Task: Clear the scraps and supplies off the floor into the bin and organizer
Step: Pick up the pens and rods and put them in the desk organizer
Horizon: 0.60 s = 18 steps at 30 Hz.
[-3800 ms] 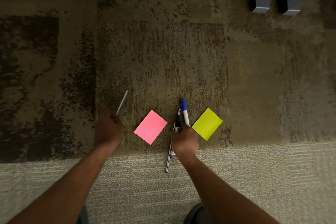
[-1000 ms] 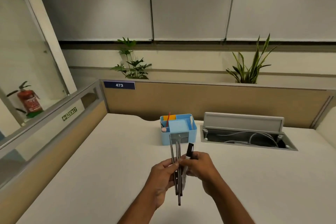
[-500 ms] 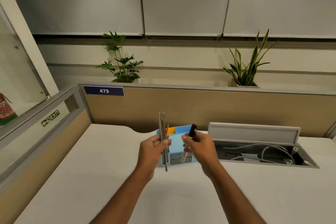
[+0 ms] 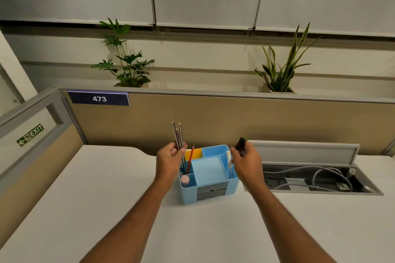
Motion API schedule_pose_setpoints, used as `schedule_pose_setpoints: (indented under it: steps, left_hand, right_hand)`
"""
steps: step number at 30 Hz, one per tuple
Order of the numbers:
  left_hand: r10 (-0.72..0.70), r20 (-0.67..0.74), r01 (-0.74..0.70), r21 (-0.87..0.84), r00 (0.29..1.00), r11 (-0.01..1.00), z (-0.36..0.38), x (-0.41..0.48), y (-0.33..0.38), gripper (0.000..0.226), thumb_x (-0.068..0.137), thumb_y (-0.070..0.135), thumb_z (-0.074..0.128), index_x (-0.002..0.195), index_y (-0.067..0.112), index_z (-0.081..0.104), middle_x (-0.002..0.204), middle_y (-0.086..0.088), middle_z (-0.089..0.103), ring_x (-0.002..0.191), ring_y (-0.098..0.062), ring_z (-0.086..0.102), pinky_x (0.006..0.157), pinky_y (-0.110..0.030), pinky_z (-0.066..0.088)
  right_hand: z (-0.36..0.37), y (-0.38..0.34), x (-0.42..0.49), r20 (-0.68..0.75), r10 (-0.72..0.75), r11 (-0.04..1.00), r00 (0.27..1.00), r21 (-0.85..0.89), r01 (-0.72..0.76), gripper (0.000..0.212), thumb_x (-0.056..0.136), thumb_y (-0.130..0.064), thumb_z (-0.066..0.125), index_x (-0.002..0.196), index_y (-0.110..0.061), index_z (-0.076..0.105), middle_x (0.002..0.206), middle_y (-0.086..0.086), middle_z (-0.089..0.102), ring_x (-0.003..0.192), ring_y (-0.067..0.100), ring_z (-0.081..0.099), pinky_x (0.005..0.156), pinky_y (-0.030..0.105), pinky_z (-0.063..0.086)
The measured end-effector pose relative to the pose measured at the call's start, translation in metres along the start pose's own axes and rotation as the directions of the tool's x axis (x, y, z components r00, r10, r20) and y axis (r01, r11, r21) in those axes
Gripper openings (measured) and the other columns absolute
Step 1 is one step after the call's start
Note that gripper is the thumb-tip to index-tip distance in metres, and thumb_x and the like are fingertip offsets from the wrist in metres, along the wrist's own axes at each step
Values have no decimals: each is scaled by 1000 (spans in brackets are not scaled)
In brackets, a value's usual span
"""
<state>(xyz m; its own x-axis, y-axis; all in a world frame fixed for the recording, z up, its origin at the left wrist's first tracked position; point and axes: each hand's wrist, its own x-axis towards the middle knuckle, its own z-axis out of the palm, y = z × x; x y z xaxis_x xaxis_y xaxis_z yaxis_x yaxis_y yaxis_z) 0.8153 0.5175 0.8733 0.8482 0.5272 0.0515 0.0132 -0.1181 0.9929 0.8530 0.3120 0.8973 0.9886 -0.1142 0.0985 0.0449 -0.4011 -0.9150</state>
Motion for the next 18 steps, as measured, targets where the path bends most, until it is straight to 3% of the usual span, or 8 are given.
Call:
schedule_pose_setpoints:
  steps: [6, 11, 16, 18]
  left_hand:
    - [8, 67, -22, 205, 998, 978, -3, 4, -25, 16, 92, 26, 67, 104, 17, 71, 91, 9, 73, 89, -13, 68, 70, -25, 54]
    - [18, 104, -51, 325, 994, 944, -6, 8, -31, 25, 89, 24, 71, 113, 16, 72, 110, 0, 75, 90, -9, 65, 64, -11, 47]
    - [31, 184, -102, 394, 983, 914, -9, 4, -34, 40, 86, 22, 75, 125, 15, 69, 122, -4, 72, 109, -18, 67, 86, -24, 50]
    - [41, 182, -104, 352, 982, 930, -10, 2, -34, 45, 84, 22, 76, 128, 19, 66, 126, -1, 69, 112, -16, 65, 88, -26, 52]
  right_hand:
    - [17, 27, 8, 46, 21, 985, 999, -173, -13, 24, 96, -28, 65, 110, -8, 67, 98, 6, 71, 89, 21, 65, 73, 33, 51]
    - [23, 36, 12, 99, 19, 953, 995, -301, 12, 25, 96, -26, 65, 109, -6, 70, 103, 11, 73, 83, 18, 61, 71, 27, 45]
    - [24, 37, 12, 107, 13, 938, 994, -347, 25, 23, 96, -27, 64, 109, -7, 68, 105, 10, 72, 80, 14, 57, 58, 15, 41]
    - [24, 37, 12, 104, 4, 940, 995, -340, 31, 24, 96, -26, 65, 113, -9, 67, 109, 9, 72, 81, 13, 57, 61, 13, 45]
